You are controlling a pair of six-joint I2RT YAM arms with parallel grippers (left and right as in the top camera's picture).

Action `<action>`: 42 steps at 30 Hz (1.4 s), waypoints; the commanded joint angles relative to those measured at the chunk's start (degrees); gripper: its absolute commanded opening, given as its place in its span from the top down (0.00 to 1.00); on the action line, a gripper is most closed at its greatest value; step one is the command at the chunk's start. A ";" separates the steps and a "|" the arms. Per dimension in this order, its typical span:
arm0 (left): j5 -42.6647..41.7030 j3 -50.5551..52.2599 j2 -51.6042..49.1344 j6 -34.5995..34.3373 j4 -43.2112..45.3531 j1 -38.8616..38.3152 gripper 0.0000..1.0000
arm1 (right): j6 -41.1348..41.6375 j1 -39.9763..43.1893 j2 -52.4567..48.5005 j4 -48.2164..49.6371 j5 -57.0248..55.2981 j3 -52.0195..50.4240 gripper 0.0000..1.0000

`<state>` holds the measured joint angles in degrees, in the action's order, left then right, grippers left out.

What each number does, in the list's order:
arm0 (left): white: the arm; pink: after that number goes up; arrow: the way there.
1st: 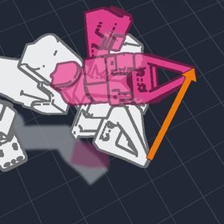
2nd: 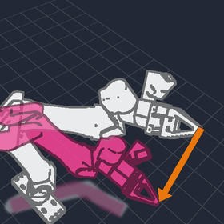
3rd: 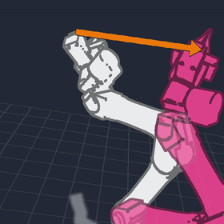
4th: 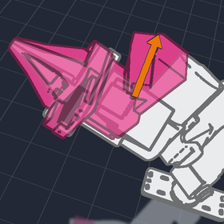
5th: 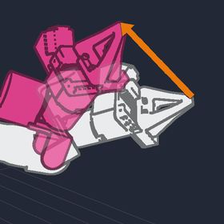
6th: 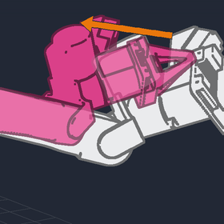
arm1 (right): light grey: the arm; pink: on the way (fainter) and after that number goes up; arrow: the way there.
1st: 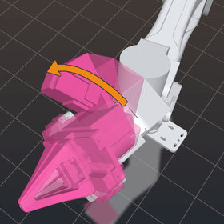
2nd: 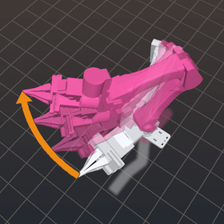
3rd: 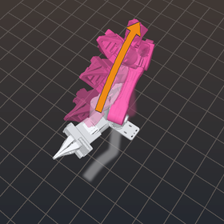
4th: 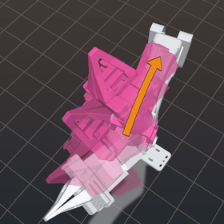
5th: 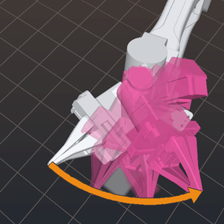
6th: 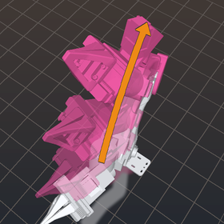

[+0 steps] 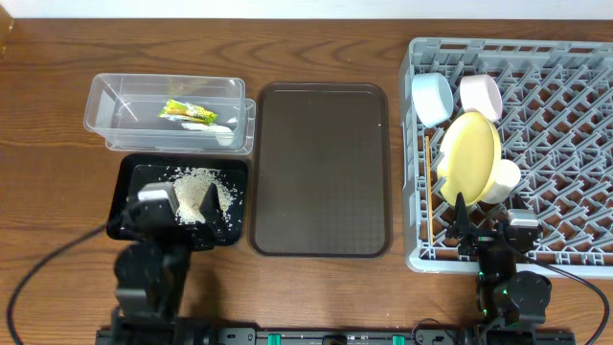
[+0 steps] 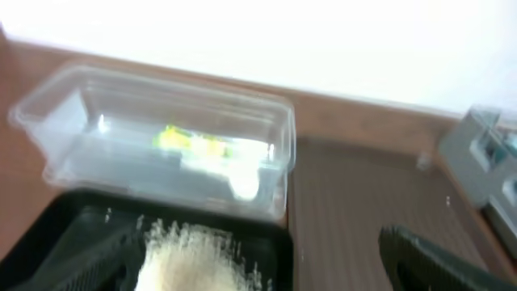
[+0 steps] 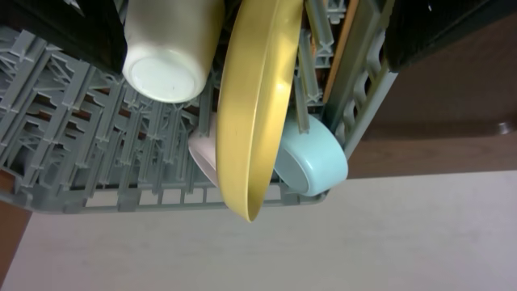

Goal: Sort waste into correct bins and load items into the dishwasher rack

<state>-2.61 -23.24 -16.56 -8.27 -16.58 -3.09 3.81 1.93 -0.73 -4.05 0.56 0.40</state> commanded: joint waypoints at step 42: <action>1.77 23.02 16.33 6.73 12.52 0.28 0.05 | -0.70 -0.94 0.20 -0.22 -0.31 -0.09 0.01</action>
<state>-1.37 -0.84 -0.60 -1.45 -1.28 -3.05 3.81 1.93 -0.73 -4.05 0.45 0.40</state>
